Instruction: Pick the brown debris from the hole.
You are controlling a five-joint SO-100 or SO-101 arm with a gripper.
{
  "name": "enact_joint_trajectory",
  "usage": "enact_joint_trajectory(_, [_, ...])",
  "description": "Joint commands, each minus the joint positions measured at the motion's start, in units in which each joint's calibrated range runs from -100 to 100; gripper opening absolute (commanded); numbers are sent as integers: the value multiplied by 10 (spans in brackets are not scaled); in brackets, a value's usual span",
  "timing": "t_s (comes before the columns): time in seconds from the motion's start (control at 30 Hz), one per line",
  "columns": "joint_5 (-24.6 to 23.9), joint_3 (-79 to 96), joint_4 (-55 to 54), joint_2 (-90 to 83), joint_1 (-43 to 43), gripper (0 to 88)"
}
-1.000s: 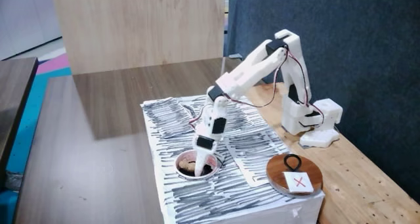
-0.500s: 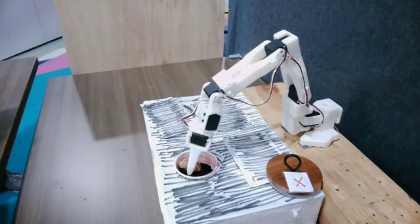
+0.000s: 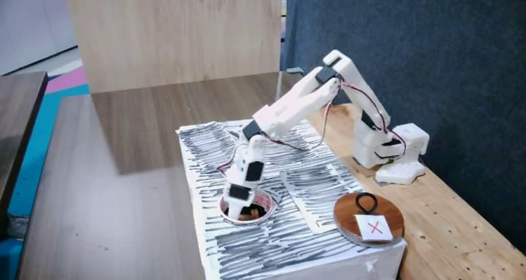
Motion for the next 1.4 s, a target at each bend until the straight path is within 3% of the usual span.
enact_joint_trajectory(0.0, [-5, -22, -4, 7, 3, 226])
enact_joint_trajectory(0.5, [-7, -14, 4, -4, 3, 226])
enact_joint_trajectory(0.77, [-58, -14, 6, -4, -2, 226])
enact_joint_trajectory(1.37, [-52, 107, 5, -102, -24, 226])
